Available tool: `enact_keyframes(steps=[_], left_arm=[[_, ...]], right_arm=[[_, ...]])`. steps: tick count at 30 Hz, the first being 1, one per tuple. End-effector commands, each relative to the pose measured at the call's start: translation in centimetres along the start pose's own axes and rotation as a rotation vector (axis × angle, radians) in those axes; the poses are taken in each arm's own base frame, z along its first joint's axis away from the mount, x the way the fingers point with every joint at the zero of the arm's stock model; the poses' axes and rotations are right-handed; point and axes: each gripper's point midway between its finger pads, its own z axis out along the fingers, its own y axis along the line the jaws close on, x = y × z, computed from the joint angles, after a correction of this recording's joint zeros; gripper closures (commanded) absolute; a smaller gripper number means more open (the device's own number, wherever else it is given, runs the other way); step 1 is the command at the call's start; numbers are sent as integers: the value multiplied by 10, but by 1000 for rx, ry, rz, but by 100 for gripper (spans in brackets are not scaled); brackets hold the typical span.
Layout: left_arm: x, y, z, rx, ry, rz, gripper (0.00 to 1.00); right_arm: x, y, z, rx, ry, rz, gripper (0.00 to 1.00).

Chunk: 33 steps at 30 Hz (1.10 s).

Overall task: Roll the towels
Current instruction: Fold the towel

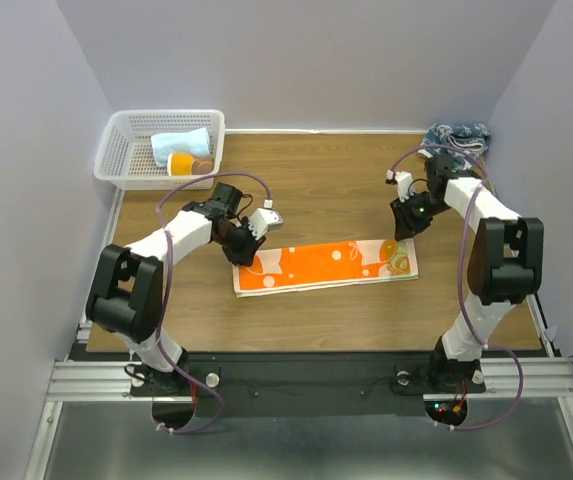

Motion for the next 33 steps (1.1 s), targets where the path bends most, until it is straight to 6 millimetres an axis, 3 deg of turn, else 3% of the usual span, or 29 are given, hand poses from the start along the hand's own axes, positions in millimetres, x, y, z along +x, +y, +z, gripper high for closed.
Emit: enact_keyframes(steps=[1, 6, 9, 12, 13, 14, 16, 18, 19, 20, 21, 22, 23, 25, 26, 27, 28, 29, 30, 33], left_arm=[[4, 18, 18, -92, 4, -168, 83], [25, 46, 32, -235, 74, -238, 90], [27, 61, 38, -283, 99, -244, 93], [15, 80, 44, -306, 105, -230, 94], [-4, 95, 41, -336, 76, -213, 94], [-1, 104, 51, -338, 108, -212, 94], [-13, 125, 57, -366, 121, -184, 94], [-42, 162, 65, -413, 111, -165, 94], [-85, 189, 53, -466, 33, -137, 92], [-78, 197, 72, -441, 78, -153, 89], [-128, 218, 53, -480, -26, -120, 86], [-111, 214, 72, -436, 22, -139, 82], [-146, 224, 65, -429, -54, -129, 75], [-189, 231, 42, -445, -166, -110, 64], [-203, 226, 32, -432, -212, -116, 62], [-209, 223, 25, -431, -237, -114, 61], [-204, 218, 28, -414, -232, -129, 61], [-213, 210, 8, -421, -269, -127, 61], [-218, 203, 5, -406, -304, -139, 61], [-202, 174, 5, -336, -310, -186, 62]], right_arm=[[23, -6, 24, 15, 91, 58, 71], [55, -29, 39, 128, 184, 52, 74], [70, -20, 40, 115, 211, 66, 74], [81, -7, 37, 92, 225, 66, 75], [91, 1, 36, 75, 243, 71, 74], [97, 9, 36, 50, 255, 64, 74], [110, 26, 32, -4, 285, 76, 71], [118, 59, 35, -109, 304, 78, 67], [114, 77, 35, -149, 301, 52, 65], [112, 93, 35, -193, 302, 41, 62], [107, 127, 36, -297, 300, 17, 56], [101, 136, 31, -338, 272, 22, 54], [85, 156, 27, -367, 246, -68, 52], [55, 175, 17, -425, 155, -64, 50], [44, 180, 11, -445, 134, -34, 49], [20, 179, 3, -438, 81, -47, 50], [13, 176, 1, -426, 72, -36, 50], [7, 173, -2, -413, 64, -31, 50], [5, 168, -1, -394, 63, -34, 50], [9, 156, 9, -355, 89, -14, 51]])
